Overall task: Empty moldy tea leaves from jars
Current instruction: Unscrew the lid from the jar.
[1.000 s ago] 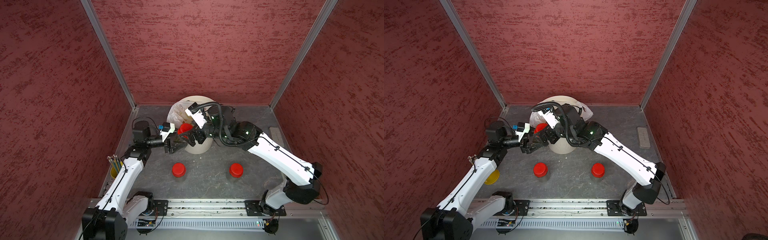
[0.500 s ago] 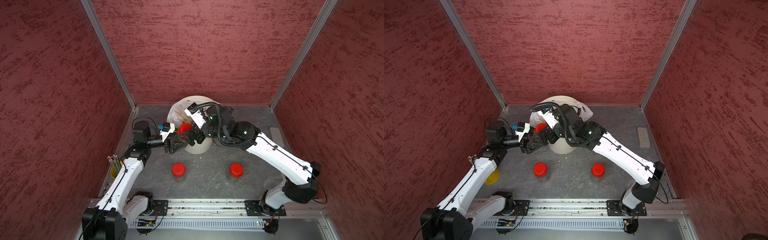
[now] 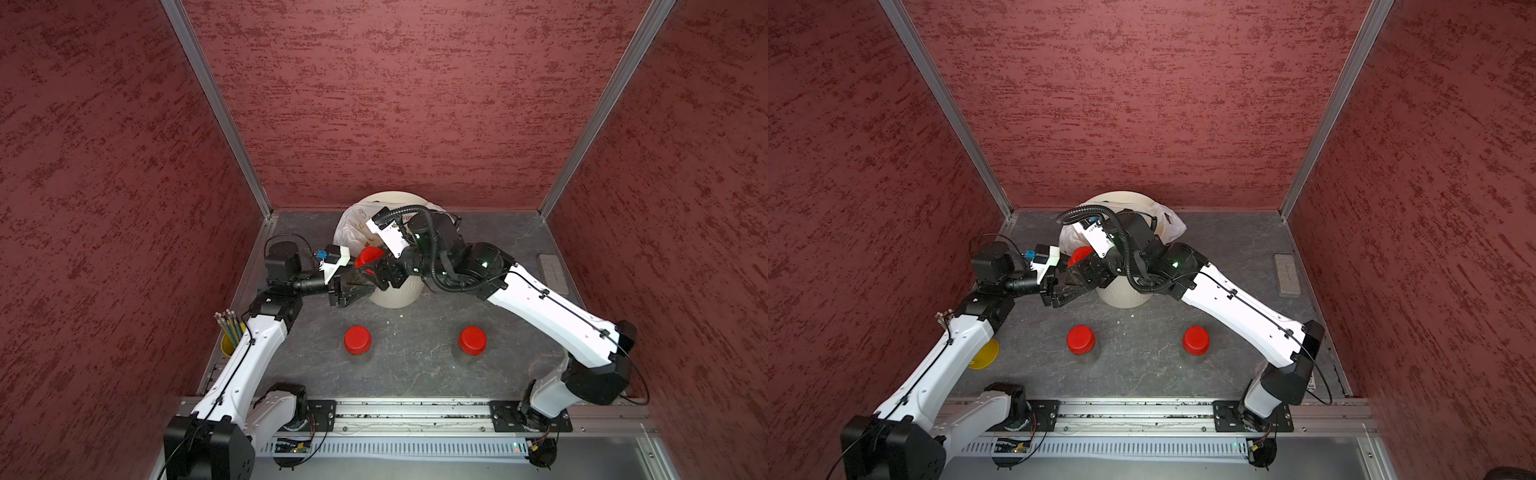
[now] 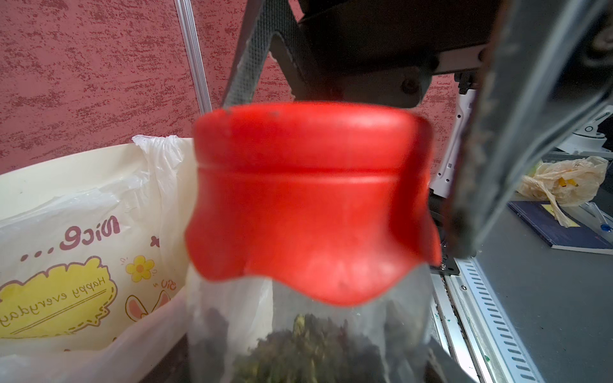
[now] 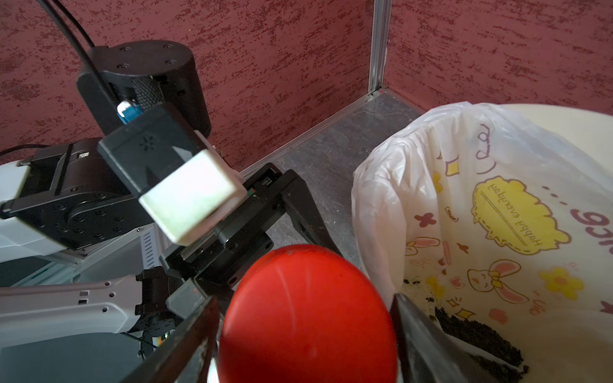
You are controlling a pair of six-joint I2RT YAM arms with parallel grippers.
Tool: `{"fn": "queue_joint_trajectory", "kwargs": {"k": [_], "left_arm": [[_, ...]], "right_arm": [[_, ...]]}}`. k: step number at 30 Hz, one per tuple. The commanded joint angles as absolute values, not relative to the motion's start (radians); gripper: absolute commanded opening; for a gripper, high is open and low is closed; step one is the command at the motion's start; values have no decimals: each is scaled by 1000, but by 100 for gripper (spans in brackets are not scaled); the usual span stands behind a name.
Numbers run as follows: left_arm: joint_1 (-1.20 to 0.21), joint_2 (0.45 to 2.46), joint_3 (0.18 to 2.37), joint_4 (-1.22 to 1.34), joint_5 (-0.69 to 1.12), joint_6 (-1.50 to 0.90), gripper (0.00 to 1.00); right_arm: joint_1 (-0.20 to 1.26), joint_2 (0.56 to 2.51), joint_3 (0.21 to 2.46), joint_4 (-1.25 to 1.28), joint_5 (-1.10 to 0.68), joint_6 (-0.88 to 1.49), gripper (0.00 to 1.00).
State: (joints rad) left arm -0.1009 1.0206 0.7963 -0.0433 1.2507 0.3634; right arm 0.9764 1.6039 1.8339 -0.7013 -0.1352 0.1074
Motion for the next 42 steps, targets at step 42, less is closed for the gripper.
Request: {"fn": "queue_joint_trajectory", "kwargs": {"k": [42], "left_arm": [[-101,1010,804,-27,1264,366,65]], "right_arm": [[850,1673,1999,-874,-612,-568,38]]}}
